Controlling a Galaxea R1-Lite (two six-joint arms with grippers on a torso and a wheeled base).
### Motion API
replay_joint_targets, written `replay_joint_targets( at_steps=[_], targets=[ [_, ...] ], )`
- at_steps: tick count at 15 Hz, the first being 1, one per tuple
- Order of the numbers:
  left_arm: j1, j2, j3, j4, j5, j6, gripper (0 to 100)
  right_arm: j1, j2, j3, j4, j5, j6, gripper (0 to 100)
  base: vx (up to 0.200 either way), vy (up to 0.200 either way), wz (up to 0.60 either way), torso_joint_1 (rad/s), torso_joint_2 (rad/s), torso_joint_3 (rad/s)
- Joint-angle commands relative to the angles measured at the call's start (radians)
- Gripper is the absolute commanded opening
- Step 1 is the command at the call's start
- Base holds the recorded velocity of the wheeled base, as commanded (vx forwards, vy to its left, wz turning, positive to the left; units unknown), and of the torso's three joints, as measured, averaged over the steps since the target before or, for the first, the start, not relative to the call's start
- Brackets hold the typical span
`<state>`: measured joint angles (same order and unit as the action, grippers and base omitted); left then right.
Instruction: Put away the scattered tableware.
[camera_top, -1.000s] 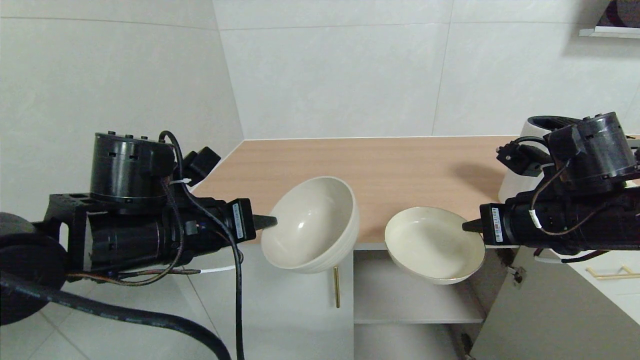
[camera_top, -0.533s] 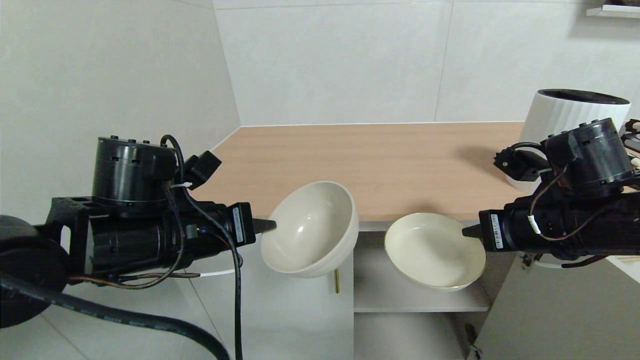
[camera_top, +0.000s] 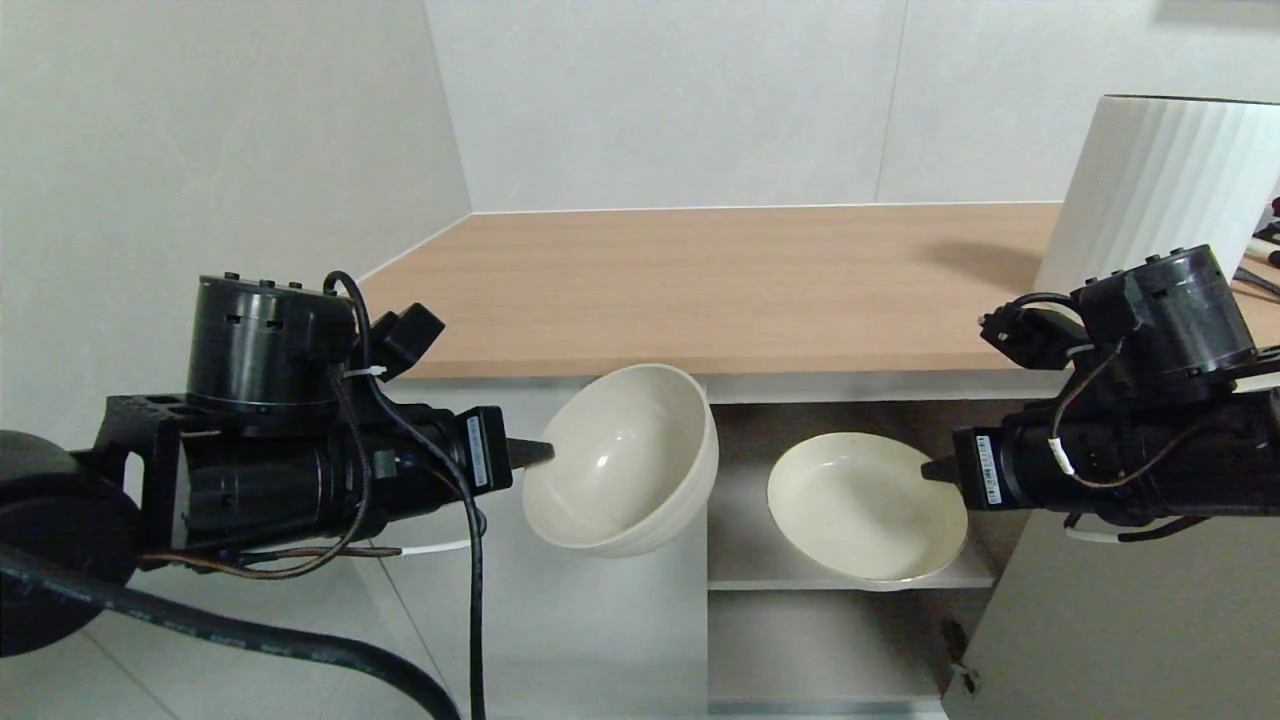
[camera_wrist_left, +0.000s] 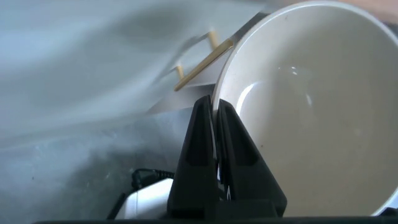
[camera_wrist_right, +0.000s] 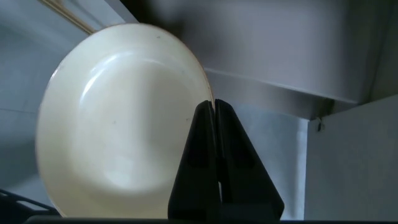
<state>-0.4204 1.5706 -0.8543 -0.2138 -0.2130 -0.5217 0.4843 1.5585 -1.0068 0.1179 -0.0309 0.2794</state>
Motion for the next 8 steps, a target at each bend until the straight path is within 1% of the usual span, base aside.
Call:
replay_joint_targets(
  at_steps=[1,3,4,5,8],
  targets=[
    [0.000,0.002,0.000,0.001,0.000,-0.001,0,0.000,0.006,0.001,0.000,0.000,0.000,0,0.000,0.000,0.00,-0.134,0.45,0.320],
    [0.000,0.000,0.000,0.001,0.000,0.000,0,0.000,0.008,0.001,0.000,0.000,0.000,0,0.000,0.000,0.00,-0.122,0.44,0.320],
    [0.000,0.000,0.000,0.001,0.000,0.000,0,0.000,0.008,0.001,0.000,0.000,-0.002,0,0.000,0.000,0.00,-0.066,0.26,0.188],
    [0.000,-0.001,0.000,0.001,0.000,-0.001,0,0.000,0.008,0.001,0.000,0.000,0.000,0,0.000,0.000,0.00,-0.032,0.15,0.110],
    [0.000,-0.001,0.000,0.001,0.000,0.000,0,0.000,0.015,0.002,0.000,0.000,-0.002,0,0.000,0.000,0.00,-0.010,0.05,0.028]
  ],
)
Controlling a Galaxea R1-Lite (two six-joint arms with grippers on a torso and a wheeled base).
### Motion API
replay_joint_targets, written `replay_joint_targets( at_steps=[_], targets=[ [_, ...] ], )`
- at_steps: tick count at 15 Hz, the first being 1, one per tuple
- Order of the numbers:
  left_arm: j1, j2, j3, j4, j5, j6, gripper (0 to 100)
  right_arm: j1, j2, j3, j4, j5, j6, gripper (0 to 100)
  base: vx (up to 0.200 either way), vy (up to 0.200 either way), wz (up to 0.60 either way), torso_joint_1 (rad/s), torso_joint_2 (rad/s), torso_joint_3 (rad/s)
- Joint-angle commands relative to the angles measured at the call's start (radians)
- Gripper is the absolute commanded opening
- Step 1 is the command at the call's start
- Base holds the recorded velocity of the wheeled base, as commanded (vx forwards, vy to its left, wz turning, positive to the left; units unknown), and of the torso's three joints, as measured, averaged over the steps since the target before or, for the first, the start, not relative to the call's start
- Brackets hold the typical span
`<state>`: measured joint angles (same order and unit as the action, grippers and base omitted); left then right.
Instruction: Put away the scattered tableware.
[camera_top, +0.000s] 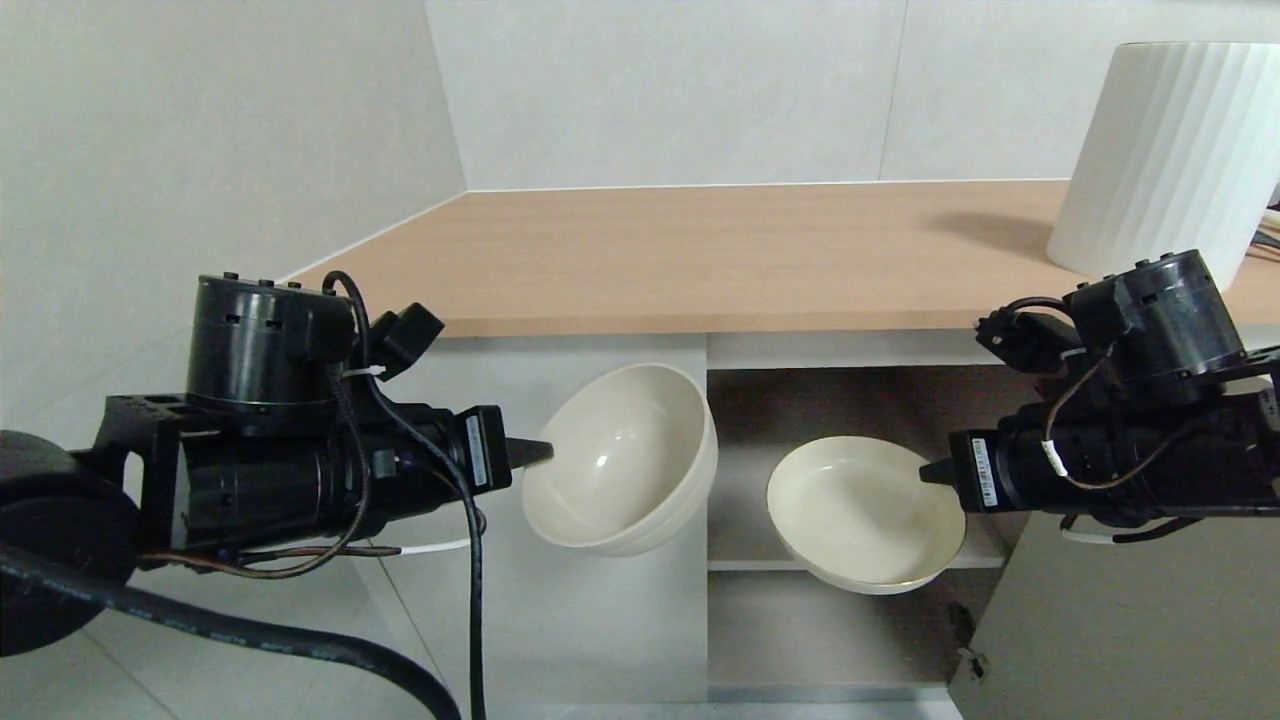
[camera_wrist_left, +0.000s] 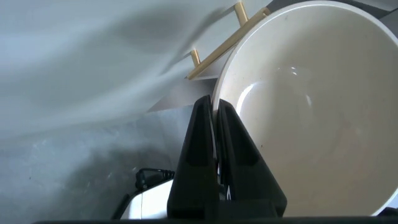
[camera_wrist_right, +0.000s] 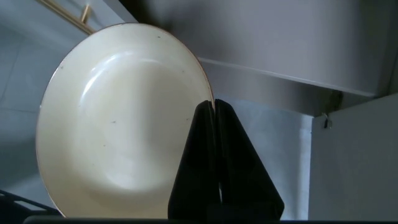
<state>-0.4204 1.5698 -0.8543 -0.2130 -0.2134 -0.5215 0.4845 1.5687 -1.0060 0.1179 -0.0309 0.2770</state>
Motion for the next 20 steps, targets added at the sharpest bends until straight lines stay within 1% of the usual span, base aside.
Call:
replay_joint_targets(
  at_steps=[1,5,9,12,13,15,16,18,20],
  targets=[
    [0.000,-0.001,0.000,0.000,0.000,0.000,0,0.000,0.014,0.001,0.000,0.000,-0.009,0,0.000,0.000,0.00,0.000,0.00,0.000],
    [-0.009,0.003,0.000,0.000,0.000,0.000,0,0.000,0.116,0.012,0.000,-0.004,-0.033,0,0.000,0.000,0.00,0.000,0.00,0.000],
    [-0.009,0.003,0.000,-0.002,0.000,0.000,0,0.019,0.300,0.007,-0.017,-0.004,-0.033,0,0.000,0.000,0.00,0.000,0.00,0.000],
    [-0.009,0.003,0.000,-0.002,-0.001,0.000,0,0.019,0.422,0.013,-0.122,-0.009,-0.025,0,0.000,0.000,0.00,0.000,0.00,0.000],
    [-0.014,0.004,0.000,-0.002,-0.001,0.000,0,0.002,0.478,0.012,-0.173,-0.012,-0.022,0,0.000,0.000,0.00,0.000,0.00,0.000],
    [-0.018,0.007,0.003,-0.002,-0.001,0.000,0,-0.018,0.524,0.010,-0.219,-0.014,-0.022,0,0.000,0.000,0.00,0.000,0.00,0.000],
    [-0.035,0.019,0.007,-0.002,0.000,0.000,0,-0.041,0.582,0.013,-0.316,-0.038,-0.018,0,0.000,0.000,0.00,0.000,0.00,0.000],
    [-0.040,0.021,0.007,-0.002,0.000,0.000,0,-0.069,0.640,0.007,-0.409,-0.081,0.022,0,0.000,0.000,0.00,0.000,0.00,0.000],
    [-0.040,0.022,0.007,-0.002,0.000,0.000,0,-0.095,0.683,0.004,-0.495,-0.086,0.045,0,0.000,0.000,0.00,0.000,0.00,0.000]
  ],
)
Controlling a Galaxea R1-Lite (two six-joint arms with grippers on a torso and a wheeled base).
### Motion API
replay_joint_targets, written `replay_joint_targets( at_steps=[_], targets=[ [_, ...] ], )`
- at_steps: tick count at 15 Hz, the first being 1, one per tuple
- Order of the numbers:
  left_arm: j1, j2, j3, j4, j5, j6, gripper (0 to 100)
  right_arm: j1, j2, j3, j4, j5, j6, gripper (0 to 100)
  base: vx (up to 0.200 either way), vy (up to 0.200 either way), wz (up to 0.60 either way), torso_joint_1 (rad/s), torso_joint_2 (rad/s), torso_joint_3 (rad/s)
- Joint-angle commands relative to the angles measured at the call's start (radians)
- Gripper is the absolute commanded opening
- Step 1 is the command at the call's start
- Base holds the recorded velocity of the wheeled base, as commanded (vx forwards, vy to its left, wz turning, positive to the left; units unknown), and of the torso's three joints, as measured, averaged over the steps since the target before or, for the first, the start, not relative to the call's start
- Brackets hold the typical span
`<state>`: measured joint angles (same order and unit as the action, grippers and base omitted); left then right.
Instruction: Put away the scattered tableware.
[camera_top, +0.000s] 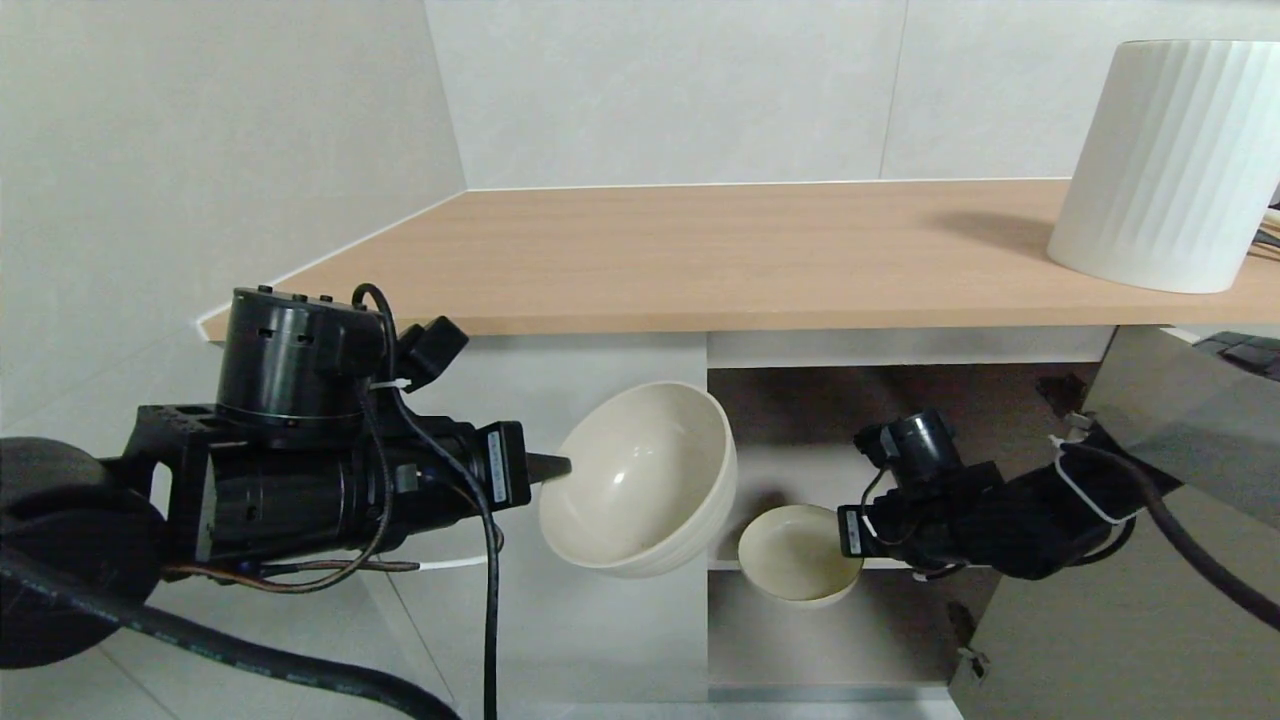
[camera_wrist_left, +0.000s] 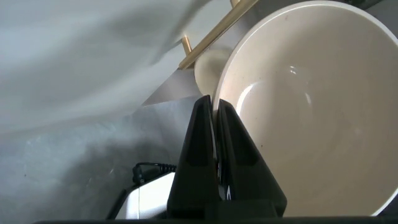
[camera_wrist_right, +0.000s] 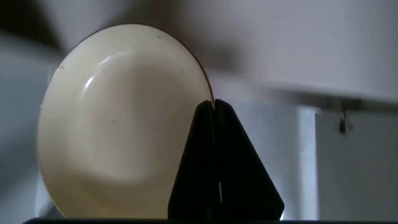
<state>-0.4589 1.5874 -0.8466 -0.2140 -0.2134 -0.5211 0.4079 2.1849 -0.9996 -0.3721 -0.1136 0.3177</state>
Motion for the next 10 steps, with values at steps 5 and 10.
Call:
replay_joint_targets(
  at_steps=[5,10],
  targets=[
    [-0.004,0.012,0.000,-0.001,0.000,0.000,0,-0.084,0.171,-0.039,-0.157,-0.049,0.020,0,0.000,0.000,0.00,0.000,0.00,0.000],
    [-0.004,0.012,0.001,-0.001,0.000,0.000,0,-0.124,0.231,-0.120,-0.159,-0.074,0.075,0,0.000,0.000,0.00,0.000,0.00,0.000]
  ],
)
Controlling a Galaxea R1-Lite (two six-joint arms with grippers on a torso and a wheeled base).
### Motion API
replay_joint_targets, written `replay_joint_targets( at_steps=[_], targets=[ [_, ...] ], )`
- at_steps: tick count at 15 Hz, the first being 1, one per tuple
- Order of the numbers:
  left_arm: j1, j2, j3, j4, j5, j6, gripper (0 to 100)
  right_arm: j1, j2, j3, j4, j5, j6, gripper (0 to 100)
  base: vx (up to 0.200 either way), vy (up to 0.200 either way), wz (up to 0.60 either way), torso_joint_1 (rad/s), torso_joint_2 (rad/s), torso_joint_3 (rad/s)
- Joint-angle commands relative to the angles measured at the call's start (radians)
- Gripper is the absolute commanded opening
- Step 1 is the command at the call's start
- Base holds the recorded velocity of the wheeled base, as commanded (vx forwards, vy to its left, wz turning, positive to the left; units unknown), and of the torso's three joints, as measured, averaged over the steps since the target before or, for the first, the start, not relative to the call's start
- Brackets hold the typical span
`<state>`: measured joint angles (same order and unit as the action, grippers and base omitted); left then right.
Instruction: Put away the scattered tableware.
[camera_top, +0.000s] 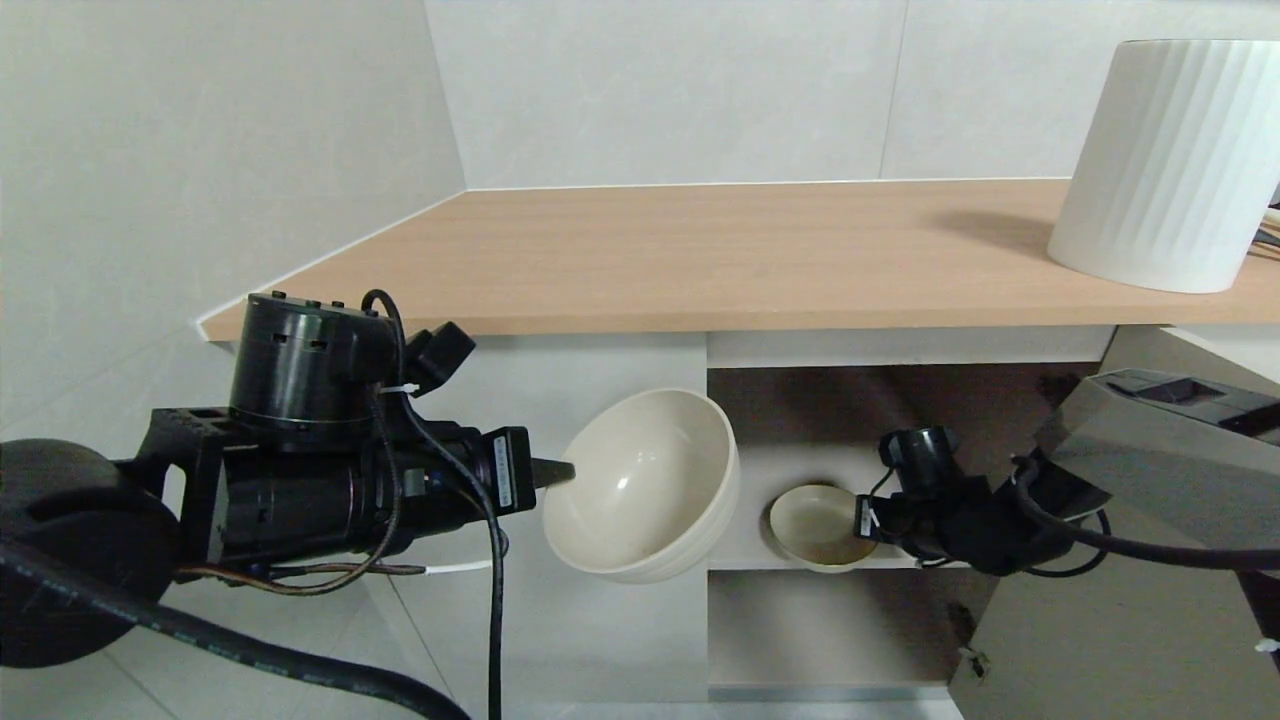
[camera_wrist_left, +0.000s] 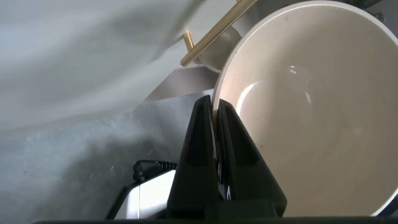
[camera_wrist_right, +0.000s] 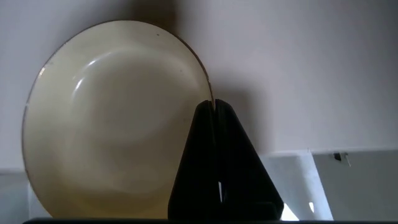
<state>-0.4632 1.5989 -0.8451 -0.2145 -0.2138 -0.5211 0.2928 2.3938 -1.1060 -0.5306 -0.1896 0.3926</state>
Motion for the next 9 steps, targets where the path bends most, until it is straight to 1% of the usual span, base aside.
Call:
replay_joint_targets(
  at_steps=[1,7,9],
  targets=[
    [0.000,0.003,0.000,0.000,0.001,0.000,0,-0.012,0.033,-0.029,0.000,-0.010,0.005,0,0.000,0.000,0.00,0.000,0.00,0.000],
    [0.000,0.009,-0.002,0.000,-0.001,0.000,0,-0.020,0.067,-0.101,0.001,-0.059,0.037,0,0.000,0.000,0.00,0.000,0.00,0.000],
    [0.000,0.009,-0.002,0.000,-0.001,0.000,0,-0.021,0.073,-0.106,0.001,-0.060,0.037,0,0.000,0.000,0.00,0.000,0.00,0.000]
  ],
)
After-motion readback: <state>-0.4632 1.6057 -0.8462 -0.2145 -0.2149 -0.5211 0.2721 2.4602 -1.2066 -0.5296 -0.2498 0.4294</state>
